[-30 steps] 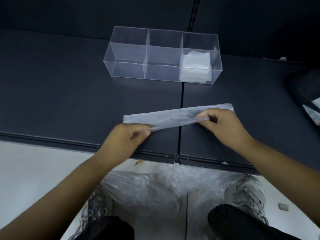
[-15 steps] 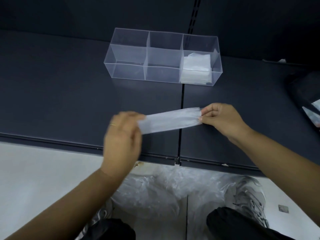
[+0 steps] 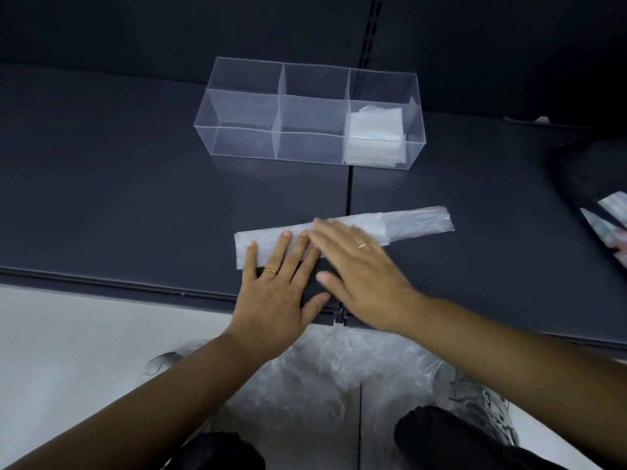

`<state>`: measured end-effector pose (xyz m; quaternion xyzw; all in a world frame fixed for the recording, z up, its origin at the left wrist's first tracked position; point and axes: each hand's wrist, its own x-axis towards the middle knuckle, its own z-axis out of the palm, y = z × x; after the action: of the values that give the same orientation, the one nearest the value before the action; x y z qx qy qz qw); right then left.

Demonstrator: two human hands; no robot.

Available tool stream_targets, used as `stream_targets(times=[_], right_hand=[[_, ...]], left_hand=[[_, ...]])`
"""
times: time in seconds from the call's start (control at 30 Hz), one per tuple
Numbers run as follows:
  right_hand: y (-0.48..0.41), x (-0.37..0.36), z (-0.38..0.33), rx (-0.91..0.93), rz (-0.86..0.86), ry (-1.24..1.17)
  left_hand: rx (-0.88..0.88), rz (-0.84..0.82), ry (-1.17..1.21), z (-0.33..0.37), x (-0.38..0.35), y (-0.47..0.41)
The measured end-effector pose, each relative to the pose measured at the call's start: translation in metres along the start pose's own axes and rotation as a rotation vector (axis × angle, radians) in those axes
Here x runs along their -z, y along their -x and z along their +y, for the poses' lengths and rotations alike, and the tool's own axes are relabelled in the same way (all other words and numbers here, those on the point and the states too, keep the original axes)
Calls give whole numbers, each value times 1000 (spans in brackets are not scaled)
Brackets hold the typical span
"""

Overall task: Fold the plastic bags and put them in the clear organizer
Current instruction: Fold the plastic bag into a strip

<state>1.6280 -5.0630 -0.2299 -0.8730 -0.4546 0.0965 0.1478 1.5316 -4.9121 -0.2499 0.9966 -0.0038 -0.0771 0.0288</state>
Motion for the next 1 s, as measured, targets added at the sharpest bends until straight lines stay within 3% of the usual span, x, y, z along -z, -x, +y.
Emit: stream_targets(times=[0.07, 0.23, 0.33, 0.5, 0.7, 0.8, 0.93, 1.0], right_hand=[[4, -9, 11, -7, -129, 140], [25, 7, 81, -255, -81, 204], [45, 19, 114, -410, 16, 161], [35, 38, 130, -546, 319, -79], [23, 44, 125, -472, 264, -109], [38, 51, 120, -566, 269, -359], [68, 60, 100, -755, 110, -863], [81, 66, 87, -811, 35, -1001]], left_hand=[[-10, 1, -8, -1, -2, 0], [-3, -3, 3, -2, -3, -1], [-3, 12, 11, -2, -4, -1], [-1, 10, 10, -2, -2, -1], [-48, 23, 34, -8, 1, -1], [-126, 69, 156, -24, 3, -4], [-80, 164, 646, -38, 17, -11], [-106, 234, 662, -25, 27, -16]])
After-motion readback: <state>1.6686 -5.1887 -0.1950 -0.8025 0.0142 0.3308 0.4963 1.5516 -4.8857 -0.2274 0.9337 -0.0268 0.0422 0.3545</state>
